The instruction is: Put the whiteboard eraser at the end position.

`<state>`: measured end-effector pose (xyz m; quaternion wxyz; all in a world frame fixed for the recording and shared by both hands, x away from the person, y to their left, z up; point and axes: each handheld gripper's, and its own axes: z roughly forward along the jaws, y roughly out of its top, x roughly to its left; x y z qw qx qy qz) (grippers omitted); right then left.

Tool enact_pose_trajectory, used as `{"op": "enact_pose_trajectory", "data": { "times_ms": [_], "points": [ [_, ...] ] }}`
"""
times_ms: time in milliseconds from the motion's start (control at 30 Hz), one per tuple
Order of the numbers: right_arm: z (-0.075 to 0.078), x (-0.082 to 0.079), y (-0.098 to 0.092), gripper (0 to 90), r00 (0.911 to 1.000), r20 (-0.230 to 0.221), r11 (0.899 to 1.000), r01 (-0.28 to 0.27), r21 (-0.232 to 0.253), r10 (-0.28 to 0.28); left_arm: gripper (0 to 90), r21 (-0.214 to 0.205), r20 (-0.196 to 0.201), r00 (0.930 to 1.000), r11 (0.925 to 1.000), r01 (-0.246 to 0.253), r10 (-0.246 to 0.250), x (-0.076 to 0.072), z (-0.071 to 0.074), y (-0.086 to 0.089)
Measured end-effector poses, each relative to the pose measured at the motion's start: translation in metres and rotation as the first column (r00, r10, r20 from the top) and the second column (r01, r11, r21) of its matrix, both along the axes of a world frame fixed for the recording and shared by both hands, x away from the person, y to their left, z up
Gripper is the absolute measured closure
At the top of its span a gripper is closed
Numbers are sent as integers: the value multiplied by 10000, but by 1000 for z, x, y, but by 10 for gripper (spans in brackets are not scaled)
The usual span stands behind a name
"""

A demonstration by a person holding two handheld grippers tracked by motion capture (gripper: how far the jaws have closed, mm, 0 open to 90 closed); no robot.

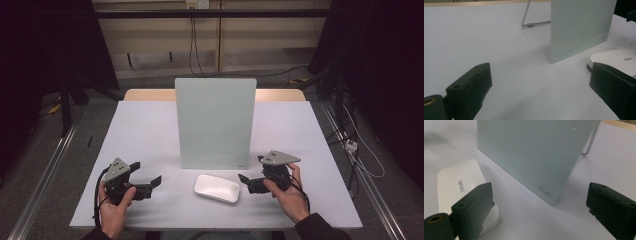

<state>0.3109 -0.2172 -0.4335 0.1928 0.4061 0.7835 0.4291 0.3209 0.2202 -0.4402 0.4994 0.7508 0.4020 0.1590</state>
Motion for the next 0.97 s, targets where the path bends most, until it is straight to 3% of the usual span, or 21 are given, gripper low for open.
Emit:
{"op": "enact_pose_trajectory", "data": {
  "times_ms": [400, 600, 800, 967],
  "points": [
    [-6, -7, -42, 76, 9921, 235, 9923, 1234, -82, -1232, 42, 23, 36, 10000, 10000, -35, 35, 0, 0, 0],
    [-10, -10, -55, 77, 9873, 244, 9874, 1573, -163, -1568, 42, 55, 61, 10000, 10000, -54, 53, -1, 0, 0],
    [-17, -12, -65, 80, 9816, 68, 9816, 1910, 46, -1910, 51, 95, 48, 9999, 9999, -118, 118, -1, 1, -1],
    [-15, -12, -67, 85, 9780, 209, 9780, 2069, 258, -2074, 51, 127, -17, 10000, 9999, -67, 67, -1, 0, 0]
  ]
}}
